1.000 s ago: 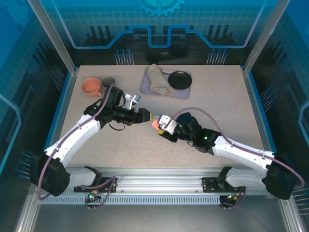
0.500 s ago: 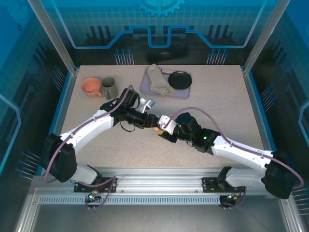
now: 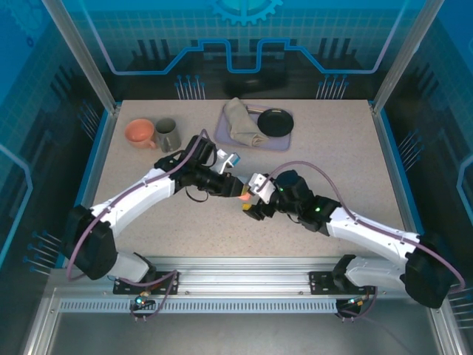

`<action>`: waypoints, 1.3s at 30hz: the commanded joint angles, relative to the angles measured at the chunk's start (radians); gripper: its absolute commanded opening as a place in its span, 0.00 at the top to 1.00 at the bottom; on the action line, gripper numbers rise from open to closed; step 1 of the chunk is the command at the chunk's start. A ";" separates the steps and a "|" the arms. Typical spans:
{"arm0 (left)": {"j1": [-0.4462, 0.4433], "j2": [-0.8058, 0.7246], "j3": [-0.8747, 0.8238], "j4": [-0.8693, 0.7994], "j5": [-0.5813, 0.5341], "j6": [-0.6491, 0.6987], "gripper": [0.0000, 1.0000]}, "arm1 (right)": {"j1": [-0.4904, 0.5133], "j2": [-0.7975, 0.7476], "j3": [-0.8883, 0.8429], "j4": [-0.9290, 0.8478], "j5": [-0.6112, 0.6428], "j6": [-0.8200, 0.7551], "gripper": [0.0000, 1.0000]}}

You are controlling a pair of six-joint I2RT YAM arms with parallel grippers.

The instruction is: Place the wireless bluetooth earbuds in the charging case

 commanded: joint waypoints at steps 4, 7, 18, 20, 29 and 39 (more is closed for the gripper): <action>-0.007 -0.192 -0.108 0.207 -0.135 0.094 0.91 | -0.115 -0.183 -0.056 -0.042 -0.212 0.087 0.00; -0.007 -0.279 -0.204 0.354 -0.158 0.151 0.91 | -0.207 -0.255 -0.104 0.035 -0.388 0.183 0.00; -0.013 -0.472 -0.358 0.584 -0.075 0.545 0.97 | -0.283 -0.174 0.063 -0.066 -0.810 0.093 0.10; -0.020 -0.473 -0.353 0.554 -0.042 0.627 0.97 | -0.267 -0.135 0.124 -0.130 -0.810 0.015 0.10; -0.042 -0.453 -0.309 0.476 -0.020 0.737 0.99 | -0.231 -0.023 0.308 -0.239 -0.754 -0.119 0.25; -0.053 -0.446 -0.301 0.475 -0.003 0.706 1.00 | -0.138 -0.010 0.301 -0.197 -0.599 -0.161 0.29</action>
